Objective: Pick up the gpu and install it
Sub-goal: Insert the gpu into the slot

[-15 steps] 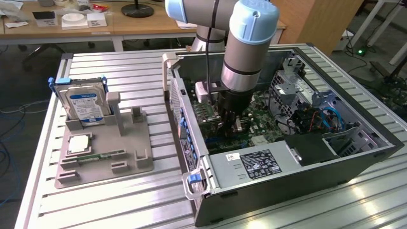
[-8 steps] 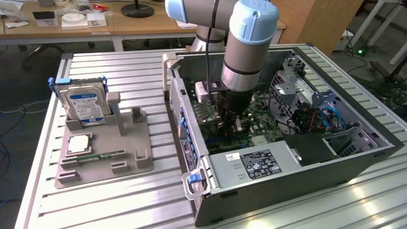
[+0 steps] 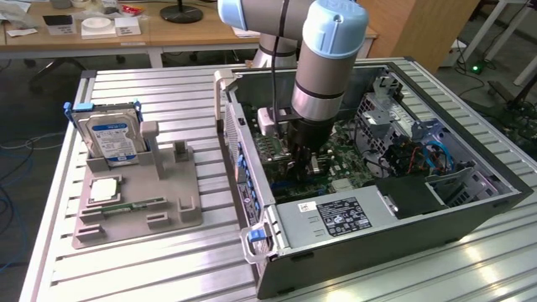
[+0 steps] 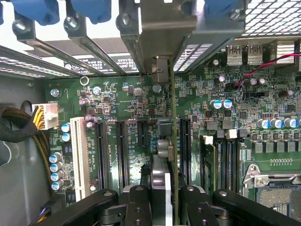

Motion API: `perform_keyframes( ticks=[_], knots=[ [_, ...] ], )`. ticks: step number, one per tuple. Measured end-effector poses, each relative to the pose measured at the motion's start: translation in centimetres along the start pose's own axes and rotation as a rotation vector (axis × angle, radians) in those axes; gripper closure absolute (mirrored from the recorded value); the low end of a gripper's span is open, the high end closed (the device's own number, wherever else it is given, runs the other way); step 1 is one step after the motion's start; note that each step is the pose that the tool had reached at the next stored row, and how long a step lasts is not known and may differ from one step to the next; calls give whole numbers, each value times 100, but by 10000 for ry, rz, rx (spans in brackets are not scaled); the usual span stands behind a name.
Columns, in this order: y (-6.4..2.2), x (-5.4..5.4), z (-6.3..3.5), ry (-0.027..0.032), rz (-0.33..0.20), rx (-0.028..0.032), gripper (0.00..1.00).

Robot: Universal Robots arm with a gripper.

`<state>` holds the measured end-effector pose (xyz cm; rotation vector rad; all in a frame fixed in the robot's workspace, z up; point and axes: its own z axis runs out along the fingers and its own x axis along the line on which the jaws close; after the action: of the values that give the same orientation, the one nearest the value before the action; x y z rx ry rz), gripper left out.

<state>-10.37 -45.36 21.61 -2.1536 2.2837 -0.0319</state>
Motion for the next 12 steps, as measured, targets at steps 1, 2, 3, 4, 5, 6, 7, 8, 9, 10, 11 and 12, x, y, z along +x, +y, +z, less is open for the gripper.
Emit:
perform_keyframes(
  ticks=[1, 2, 3, 4, 5, 6, 7, 8, 9, 10, 11, 12],
  knots=[
    [0, 0, 7, 0, 0, 0, 71],
    [0, 0, 15, 1, 0, -1, 71],
    [1, 0, 25, 1, 0, -1, 71],
    [1, 0, 34, 3, 1, -3, 71],
    [1, 0, 41, 6, 1, -4, 71],
    [1, -1, 52, 2, 0, 0, 71],
    [1, -1, 63, 0, 0, 1, 71],
    [1, 0, 70, 4, -1, -2, 71],
    [1, 0, 77, 8, 0, -5, 71],
    [2, 0, 84, 11, 0, -6, 71],
    [3, 0, 86, 10, 0, -6, 71],
    [3, 0, 90, 2, 1, -4, 71]
  ],
)
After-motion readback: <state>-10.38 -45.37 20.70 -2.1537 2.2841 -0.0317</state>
